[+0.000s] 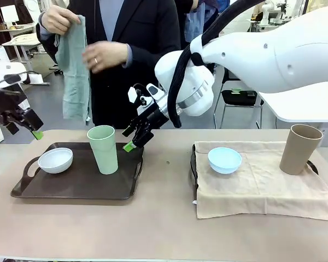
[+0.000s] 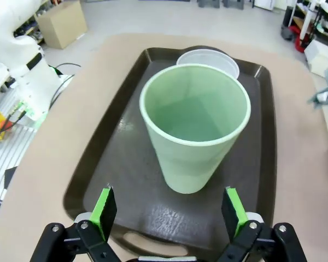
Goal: Set up a tray with a mat and arrange the tableware.
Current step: Pick up the Picnic Bowl and Reusable plastic cup from the Handle tray in front of the human's position and hold them in the air.
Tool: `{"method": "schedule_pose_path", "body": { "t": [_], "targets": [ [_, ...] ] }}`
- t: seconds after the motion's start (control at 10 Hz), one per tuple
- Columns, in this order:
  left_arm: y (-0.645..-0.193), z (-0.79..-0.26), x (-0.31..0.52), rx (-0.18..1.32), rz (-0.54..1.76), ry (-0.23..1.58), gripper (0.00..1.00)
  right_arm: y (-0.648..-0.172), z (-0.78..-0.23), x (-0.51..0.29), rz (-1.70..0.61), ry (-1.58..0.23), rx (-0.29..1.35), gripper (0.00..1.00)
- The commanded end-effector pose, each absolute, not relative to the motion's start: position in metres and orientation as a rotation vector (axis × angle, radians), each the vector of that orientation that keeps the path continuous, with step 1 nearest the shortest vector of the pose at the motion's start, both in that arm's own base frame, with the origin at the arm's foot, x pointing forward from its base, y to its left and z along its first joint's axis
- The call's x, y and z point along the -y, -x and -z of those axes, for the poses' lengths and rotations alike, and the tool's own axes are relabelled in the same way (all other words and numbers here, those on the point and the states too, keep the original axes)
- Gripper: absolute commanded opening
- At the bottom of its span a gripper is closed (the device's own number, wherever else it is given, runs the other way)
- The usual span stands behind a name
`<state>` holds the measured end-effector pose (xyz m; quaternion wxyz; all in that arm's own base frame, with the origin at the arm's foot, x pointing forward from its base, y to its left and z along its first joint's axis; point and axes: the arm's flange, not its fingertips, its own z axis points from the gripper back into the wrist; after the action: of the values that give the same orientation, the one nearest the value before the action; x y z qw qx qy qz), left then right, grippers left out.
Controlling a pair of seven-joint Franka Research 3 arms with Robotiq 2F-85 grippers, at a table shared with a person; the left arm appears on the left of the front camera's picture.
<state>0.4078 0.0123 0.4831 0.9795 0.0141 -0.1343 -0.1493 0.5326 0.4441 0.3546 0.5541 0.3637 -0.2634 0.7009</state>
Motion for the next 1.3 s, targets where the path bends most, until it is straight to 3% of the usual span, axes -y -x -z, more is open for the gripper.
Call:
{"method": "schedule_pose_path", "body": {
  "t": [0.0,0.1,0.2,1.2],
  "targets": [
    [-0.407,-0.462,-0.011,0.304,0.257,-0.178,1.0,-0.537,-0.345,-0.454,-1.649,-0.866,0.712,1.0],
    [-0.413,-0.46,-0.016,0.204,0.279,-0.02,1.0,-0.542,-0.347,-0.456,-1.578,-0.76,0.739,1.0],
    [-0.408,-0.474,-0.01,0.3,0.303,-0.088,1.0,-0.536,-0.347,-0.449,-1.654,-0.855,0.637,1.0],
    [-0.449,-0.399,-0.013,0.206,0.319,-0.111,1.0,-0.552,-0.313,-0.492,-1.66,-0.765,0.63,1.0]
  ]
}}
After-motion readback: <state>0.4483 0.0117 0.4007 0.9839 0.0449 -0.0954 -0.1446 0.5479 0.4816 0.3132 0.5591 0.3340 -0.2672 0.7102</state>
